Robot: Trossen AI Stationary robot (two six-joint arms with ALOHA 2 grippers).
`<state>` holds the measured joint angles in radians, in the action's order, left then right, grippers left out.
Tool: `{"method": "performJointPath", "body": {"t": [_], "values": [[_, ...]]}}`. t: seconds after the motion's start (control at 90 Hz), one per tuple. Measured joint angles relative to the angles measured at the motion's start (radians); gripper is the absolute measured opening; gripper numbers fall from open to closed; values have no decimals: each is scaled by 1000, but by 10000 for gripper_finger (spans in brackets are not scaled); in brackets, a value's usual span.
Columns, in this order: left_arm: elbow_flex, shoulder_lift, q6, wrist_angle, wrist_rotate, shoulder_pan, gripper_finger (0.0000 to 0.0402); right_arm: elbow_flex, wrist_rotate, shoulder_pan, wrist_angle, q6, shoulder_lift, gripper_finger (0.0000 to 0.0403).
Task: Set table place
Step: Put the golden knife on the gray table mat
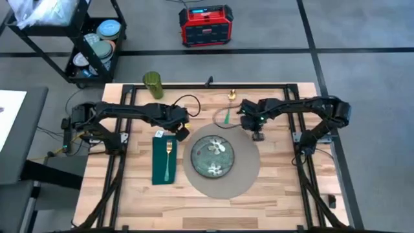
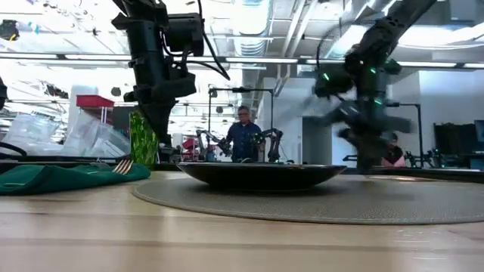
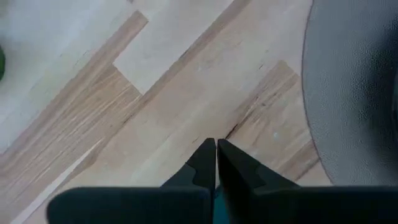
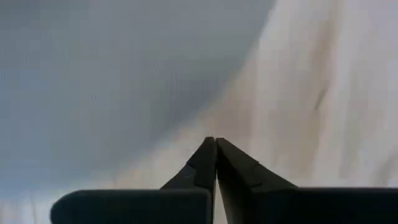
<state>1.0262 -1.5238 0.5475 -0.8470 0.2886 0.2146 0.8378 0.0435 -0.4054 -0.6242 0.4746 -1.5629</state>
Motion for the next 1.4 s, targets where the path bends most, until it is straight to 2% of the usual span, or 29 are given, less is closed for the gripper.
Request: {"method": "performJointPath", "body": {"t": [0.222, 0.356, 0.4, 0.489, 0.544, 0.767, 0.933, 1.078, 1.211, 1.333, 1.4], "values": [[-95, -1, 84, -5, -1, -5, 0, 25, 1, 34, -10, -50, 3, 1], [-108, -1, 75, -4, -1, -25, 0, 23, 7, 20, -63, -85, 35, 1], [-101, -1, 64, -8, -2, -33, 0, 25, -22, 11, -93, -99, 53, 1], [-86, -1, 53, 0, -2, -48, 0, 22, -167, -17, -213, -196, 77, 1], [-85, -1, 52, 1, -2, -55, 0, 22, -211, -53, -283, -253, 95, 0], [-85, -1, 78, 9, -2, -62, 0, -86, -195, -175, -396, -423, 142, 0], [-85, -1, 79, 8, -2, -68, 0, -71, -230, -200, -383, -457, 134, 0], [-85, -1, 79, 9, -19, -71, 0, -42, -187, -254, -458, -612, 117, 0], [-85, -1, 72, 24, -23, -71, 0, -13, 5, -303, -453, -765, 123, 0], [-85, -1, 45, 54, -57, -70, 0, -24, -25, -273, -450, -897, 149, 0], [-85, -1, 37, 74, -75, -70, 0, -37, 44, -249, -409, -998, 169, 0]]}}
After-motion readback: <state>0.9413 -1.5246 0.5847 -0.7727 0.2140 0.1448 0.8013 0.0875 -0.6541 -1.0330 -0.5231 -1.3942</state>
